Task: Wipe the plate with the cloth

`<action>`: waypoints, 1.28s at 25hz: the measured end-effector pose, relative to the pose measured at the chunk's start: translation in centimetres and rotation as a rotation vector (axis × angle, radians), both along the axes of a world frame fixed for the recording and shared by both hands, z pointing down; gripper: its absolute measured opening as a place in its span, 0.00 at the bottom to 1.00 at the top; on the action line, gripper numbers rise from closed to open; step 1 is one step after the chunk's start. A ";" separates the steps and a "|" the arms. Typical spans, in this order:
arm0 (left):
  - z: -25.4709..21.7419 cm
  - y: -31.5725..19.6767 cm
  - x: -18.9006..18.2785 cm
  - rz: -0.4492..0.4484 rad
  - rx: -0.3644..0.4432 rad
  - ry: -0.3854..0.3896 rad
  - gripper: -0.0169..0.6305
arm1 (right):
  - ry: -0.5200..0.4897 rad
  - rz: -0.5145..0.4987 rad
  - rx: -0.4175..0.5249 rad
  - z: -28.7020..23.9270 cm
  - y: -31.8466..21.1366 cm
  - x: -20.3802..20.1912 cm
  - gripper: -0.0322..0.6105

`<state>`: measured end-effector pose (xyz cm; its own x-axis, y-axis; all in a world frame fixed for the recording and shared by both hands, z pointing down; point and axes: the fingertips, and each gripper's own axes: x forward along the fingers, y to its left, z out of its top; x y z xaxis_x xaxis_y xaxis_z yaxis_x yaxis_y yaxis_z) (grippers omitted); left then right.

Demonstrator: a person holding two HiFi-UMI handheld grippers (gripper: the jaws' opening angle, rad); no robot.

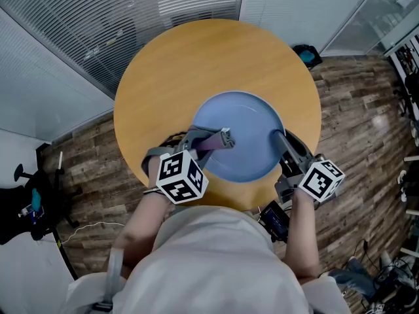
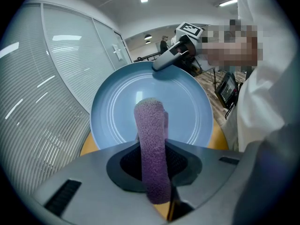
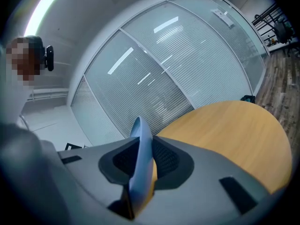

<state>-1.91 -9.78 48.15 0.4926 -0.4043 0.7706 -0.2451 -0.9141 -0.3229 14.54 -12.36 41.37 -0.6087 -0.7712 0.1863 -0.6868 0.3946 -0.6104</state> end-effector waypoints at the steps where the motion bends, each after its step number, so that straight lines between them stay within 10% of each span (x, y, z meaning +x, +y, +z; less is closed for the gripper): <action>1: 0.0 -0.1 -0.2 -0.004 0.006 -0.001 0.15 | -0.001 -0.006 -0.003 0.1 0.1 -0.2 0.17; 32: -2.0 -4.1 -2.7 -0.095 0.106 0.001 0.15 | -0.005 -0.119 -0.070 1.5 1.3 -3.4 0.18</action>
<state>-4.62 -13.84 46.18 0.4488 -0.5281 0.7209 -0.3288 -0.8477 -0.4162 11.14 -11.10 42.88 -0.6963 -0.6785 0.2341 -0.6346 0.4297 -0.6423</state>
